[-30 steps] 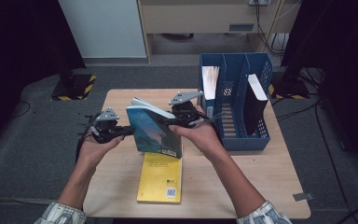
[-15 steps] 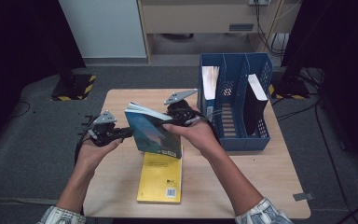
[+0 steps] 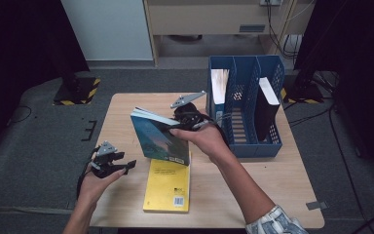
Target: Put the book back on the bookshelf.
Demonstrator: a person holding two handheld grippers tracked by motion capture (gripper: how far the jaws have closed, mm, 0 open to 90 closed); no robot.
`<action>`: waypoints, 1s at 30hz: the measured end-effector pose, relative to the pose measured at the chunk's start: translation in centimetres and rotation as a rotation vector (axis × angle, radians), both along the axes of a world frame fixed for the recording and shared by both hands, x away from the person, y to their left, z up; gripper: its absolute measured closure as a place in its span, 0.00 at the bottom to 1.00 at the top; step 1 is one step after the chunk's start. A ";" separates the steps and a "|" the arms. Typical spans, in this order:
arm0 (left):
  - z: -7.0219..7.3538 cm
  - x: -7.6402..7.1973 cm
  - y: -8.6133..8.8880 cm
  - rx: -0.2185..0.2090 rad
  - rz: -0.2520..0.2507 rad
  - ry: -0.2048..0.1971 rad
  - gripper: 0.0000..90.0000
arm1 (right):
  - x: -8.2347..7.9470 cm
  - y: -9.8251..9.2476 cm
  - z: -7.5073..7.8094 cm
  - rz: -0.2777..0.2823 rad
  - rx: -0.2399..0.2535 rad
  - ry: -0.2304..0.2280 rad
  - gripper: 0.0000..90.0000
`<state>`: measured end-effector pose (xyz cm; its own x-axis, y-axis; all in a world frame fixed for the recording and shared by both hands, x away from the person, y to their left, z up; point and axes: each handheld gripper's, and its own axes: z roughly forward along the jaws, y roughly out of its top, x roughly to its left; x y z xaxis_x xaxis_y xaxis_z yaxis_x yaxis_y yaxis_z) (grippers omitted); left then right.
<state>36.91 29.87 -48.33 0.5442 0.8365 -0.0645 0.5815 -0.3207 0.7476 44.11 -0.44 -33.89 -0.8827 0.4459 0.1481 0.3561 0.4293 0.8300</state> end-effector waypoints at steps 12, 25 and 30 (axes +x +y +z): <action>-1.6 -0.1 1.1 0.032 0.043 0.042 0.15 | 0.4 0.1 -0.1 -0.006 0.001 0.040 0.77; -2.4 0.2 2.4 0.012 0.073 0.076 0.09 | 2.4 -0.9 -0.3 -0.126 0.100 0.177 0.81; -2.6 0.2 2.5 0.013 0.070 0.077 0.09 | 2.7 -1.0 -0.3 -0.148 0.120 0.195 0.81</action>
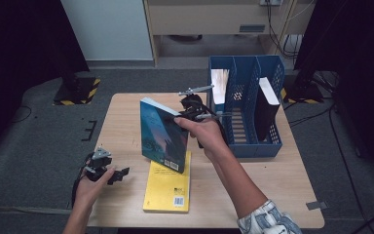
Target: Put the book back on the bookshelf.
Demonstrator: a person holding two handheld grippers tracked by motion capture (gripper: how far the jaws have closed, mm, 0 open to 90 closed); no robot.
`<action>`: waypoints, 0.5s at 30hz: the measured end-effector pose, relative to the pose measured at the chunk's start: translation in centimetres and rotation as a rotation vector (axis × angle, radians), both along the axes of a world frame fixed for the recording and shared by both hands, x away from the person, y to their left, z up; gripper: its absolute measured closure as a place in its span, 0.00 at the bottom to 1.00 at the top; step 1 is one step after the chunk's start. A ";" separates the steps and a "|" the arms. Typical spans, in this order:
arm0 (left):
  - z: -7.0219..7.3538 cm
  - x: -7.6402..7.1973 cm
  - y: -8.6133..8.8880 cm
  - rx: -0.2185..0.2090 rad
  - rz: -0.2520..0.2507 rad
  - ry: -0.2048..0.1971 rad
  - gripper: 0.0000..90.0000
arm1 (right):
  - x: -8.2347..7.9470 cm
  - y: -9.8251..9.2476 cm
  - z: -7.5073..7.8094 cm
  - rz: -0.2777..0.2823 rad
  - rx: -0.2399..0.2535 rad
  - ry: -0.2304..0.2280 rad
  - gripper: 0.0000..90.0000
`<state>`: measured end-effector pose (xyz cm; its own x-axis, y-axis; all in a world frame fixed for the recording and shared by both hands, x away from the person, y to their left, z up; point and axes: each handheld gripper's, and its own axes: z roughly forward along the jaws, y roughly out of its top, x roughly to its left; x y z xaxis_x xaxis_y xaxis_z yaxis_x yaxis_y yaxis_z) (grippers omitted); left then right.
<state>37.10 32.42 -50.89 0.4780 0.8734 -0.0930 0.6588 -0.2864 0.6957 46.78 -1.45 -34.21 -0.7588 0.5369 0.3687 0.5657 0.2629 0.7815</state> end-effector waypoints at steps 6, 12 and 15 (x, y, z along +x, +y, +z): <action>-0.1 0.0 0.1 0.003 -0.003 0.003 0.08 | 0.2 -0.9 0.1 -0.049 0.015 0.013 0.81; -0.3 0.0 0.3 0.015 0.002 0.014 0.07 | -0.3 -1.7 0.4 -0.077 0.006 -0.002 0.81; -0.4 0.0 0.3 0.018 0.005 0.016 0.06 | -0.6 -2.3 0.6 -0.085 0.006 -0.006 0.81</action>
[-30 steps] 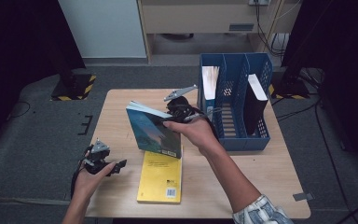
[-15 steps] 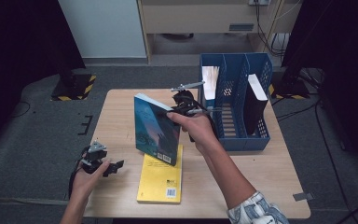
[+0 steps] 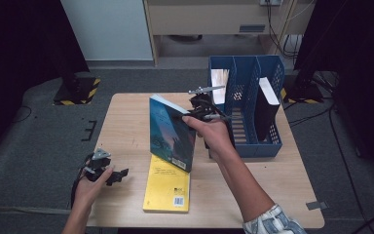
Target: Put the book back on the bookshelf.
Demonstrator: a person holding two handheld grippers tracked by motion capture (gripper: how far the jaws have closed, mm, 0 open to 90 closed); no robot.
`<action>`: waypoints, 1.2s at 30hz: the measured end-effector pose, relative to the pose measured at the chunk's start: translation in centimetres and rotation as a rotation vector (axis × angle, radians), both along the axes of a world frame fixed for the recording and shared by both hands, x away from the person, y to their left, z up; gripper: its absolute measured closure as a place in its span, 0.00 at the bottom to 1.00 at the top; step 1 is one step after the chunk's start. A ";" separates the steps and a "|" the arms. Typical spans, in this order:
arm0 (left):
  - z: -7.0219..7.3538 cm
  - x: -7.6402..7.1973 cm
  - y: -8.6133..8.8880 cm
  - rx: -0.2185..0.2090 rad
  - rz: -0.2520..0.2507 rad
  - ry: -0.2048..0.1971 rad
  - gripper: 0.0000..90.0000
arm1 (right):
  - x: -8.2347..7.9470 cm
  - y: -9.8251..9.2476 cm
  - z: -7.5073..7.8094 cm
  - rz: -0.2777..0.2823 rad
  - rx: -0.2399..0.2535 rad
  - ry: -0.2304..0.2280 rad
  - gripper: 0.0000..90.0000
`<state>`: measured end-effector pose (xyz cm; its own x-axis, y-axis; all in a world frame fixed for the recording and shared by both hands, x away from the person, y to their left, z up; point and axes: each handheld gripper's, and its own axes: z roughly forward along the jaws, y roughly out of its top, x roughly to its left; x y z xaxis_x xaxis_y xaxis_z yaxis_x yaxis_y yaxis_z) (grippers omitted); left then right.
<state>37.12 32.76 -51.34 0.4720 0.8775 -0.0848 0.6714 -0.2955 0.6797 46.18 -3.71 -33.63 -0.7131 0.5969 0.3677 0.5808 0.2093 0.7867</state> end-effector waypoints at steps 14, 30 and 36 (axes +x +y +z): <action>-0.7 0.2 -0.4 0.046 -0.015 0.011 0.06 | -2.1 -3.1 0.5 -0.038 -0.003 -0.021 0.81; -1.2 0.2 -0.6 0.062 -0.005 0.026 0.06 | -4.2 -6.4 0.3 -0.058 0.021 -0.008 0.81; -1.3 0.2 -0.6 0.067 -0.004 0.027 0.06 | -4.9 -7.5 0.2 -0.068 0.015 -0.013 0.81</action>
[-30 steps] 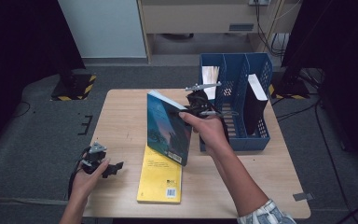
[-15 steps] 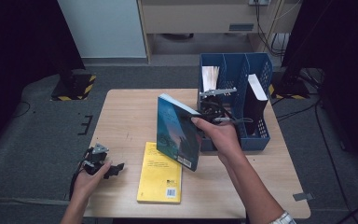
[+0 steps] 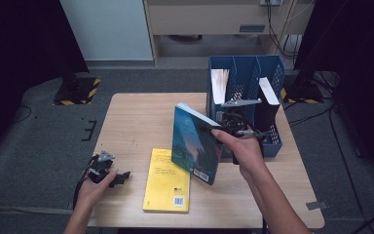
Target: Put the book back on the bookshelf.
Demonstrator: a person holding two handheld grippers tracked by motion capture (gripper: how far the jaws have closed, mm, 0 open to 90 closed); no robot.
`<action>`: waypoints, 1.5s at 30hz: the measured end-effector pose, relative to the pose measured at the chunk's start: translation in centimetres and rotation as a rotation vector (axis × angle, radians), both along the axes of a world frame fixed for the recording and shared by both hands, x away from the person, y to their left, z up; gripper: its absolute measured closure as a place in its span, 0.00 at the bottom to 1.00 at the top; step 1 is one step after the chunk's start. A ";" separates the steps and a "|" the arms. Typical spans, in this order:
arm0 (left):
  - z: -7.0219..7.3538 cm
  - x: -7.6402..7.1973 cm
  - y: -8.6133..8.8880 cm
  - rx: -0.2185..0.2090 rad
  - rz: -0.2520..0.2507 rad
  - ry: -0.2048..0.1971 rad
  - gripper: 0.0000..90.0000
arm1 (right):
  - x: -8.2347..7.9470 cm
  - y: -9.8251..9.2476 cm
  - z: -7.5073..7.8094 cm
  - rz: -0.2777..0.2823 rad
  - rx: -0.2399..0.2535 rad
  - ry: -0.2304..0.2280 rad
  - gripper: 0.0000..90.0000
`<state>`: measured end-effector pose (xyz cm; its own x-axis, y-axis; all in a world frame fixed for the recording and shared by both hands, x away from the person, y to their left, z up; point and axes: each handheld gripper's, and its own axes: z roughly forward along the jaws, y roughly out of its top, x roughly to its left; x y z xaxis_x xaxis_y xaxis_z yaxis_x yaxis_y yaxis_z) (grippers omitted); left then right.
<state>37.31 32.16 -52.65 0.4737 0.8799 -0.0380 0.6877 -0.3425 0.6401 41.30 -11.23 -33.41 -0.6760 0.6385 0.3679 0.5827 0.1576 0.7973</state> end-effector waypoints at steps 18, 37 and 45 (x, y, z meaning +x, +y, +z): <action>-0.3 -0.2 -0.4 0.032 -0.015 -0.017 0.03 | -2.0 -4.5 -0.1 -0.061 0.021 0.016 0.81; -1.0 -0.7 -0.4 0.002 -0.002 -0.083 0.00 | -4.0 -8.4 1.4 -0.125 0.030 -0.001 0.81; -1.0 -0.7 -0.4 0.001 0.000 -0.083 0.00 | -4.5 -9.5 3.2 -0.139 0.044 -0.011 0.81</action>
<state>36.59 31.79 -53.65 0.4753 0.8798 0.0029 0.6319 -0.3437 0.6947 36.79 -20.77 -30.19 -0.5864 0.7094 0.3910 0.5877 0.0405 0.8081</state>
